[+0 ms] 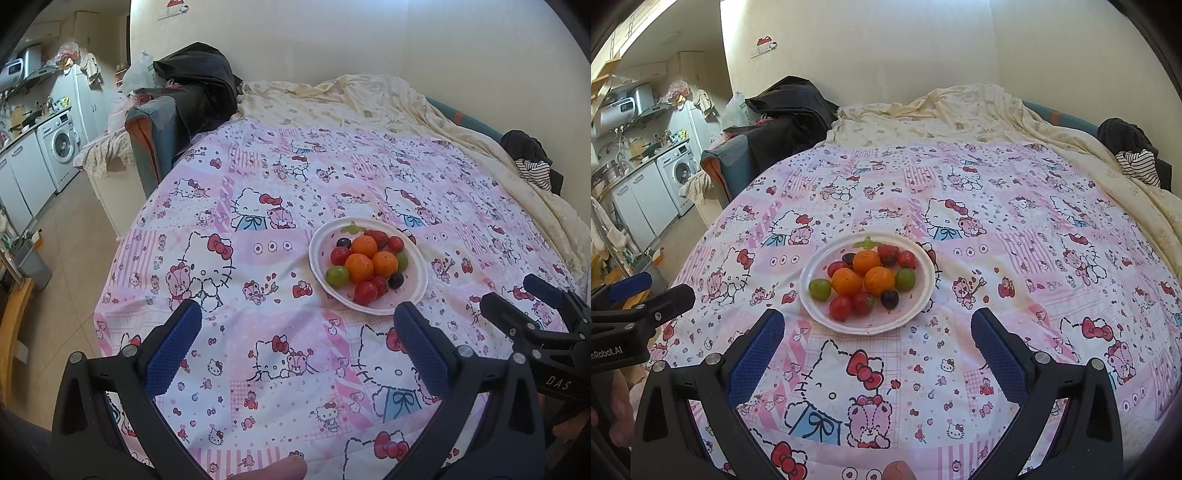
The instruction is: Organize fruits
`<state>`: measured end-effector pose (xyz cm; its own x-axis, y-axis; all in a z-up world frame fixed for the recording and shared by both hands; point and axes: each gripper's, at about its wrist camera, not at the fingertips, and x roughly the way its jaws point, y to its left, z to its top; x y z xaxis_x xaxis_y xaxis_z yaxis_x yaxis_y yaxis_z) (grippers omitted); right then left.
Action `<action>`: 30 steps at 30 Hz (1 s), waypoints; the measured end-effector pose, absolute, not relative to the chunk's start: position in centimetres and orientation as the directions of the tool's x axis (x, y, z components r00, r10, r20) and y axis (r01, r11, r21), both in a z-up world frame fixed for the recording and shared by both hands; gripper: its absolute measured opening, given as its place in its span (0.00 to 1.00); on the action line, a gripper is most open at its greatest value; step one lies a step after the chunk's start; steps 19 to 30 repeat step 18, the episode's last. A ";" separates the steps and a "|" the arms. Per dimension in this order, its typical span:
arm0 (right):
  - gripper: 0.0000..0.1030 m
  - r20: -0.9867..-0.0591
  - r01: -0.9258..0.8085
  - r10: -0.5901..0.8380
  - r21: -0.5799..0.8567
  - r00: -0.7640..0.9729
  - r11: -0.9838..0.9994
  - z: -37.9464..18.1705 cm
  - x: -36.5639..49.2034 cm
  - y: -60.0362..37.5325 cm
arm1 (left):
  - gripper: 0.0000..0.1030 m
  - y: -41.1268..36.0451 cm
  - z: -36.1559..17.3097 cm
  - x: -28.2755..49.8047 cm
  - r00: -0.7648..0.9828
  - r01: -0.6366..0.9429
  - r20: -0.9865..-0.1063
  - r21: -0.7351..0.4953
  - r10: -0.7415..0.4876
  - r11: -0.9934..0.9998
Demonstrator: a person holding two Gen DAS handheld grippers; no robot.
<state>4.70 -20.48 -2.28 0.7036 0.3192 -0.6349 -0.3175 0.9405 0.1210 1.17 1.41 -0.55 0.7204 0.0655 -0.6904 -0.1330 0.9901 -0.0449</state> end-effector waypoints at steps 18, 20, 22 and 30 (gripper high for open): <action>1.00 -0.635 -0.322 0.322 0.120 0.702 0.939 -2.2 4.7 -20.5 | 1.00 1.1 -0.7 0.9 0.724 -0.128 -0.688 -0.053 0.057 0.990; 1.00 -0.635 -0.322 0.322 0.120 0.702 0.939 -2.2 4.7 -20.5 | 1.00 1.1 -0.7 0.9 0.724 -0.128 -0.688 -0.053 0.057 0.990; 1.00 -0.635 -0.322 0.322 0.120 0.702 0.939 -2.2 4.7 -20.5 | 1.00 1.1 -0.7 0.9 0.724 -0.128 -0.688 -0.053 0.057 0.990; 1.00 -0.635 -0.322 0.322 0.120 0.702 0.939 -2.2 4.7 -20.5 | 1.00 1.1 -0.7 0.9 0.724 -0.128 -0.688 -0.053 0.057 0.990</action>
